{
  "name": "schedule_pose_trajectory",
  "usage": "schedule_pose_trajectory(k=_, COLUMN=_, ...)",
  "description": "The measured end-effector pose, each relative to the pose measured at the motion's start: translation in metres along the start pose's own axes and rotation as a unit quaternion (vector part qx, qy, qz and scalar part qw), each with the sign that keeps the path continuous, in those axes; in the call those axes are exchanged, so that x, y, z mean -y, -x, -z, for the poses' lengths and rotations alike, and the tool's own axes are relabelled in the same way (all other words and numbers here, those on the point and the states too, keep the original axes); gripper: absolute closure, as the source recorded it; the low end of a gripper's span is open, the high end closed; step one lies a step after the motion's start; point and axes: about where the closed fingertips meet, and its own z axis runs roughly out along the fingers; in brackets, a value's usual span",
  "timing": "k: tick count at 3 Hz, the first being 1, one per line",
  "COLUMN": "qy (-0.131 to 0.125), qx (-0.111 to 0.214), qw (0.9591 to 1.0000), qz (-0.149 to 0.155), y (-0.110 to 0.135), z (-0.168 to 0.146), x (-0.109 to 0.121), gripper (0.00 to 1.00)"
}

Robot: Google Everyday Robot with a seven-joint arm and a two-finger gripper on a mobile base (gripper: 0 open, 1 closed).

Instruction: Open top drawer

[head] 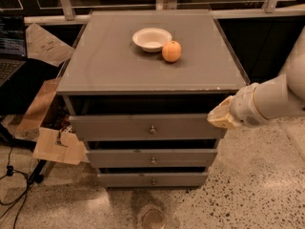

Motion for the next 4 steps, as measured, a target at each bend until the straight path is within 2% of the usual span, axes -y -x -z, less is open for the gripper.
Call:
schedule_pose_trajectory(k=1, qy=-0.032, qx=0.003, qw=0.9993, qz=-0.019, y=-0.017, z=-0.031, x=-0.010, gripper=1.00)
schedule_pose_trajectory(k=2, qy=-0.059, qx=0.022, qw=0.9976, qz=-0.028, y=-0.032, z=-0.062, x=-0.028, gripper=1.00)
schedule_pose_trajectory(k=3, qy=-0.085, qx=0.054, qw=0.9948, qz=-0.011, y=-0.028, z=-0.081, x=-0.018, gripper=1.00)
schedule_pose_trajectory(k=4, qy=-0.089, qx=0.058, qw=0.9943, qz=-0.003, y=-0.025, z=-0.083, x=-0.016, gripper=1.00)
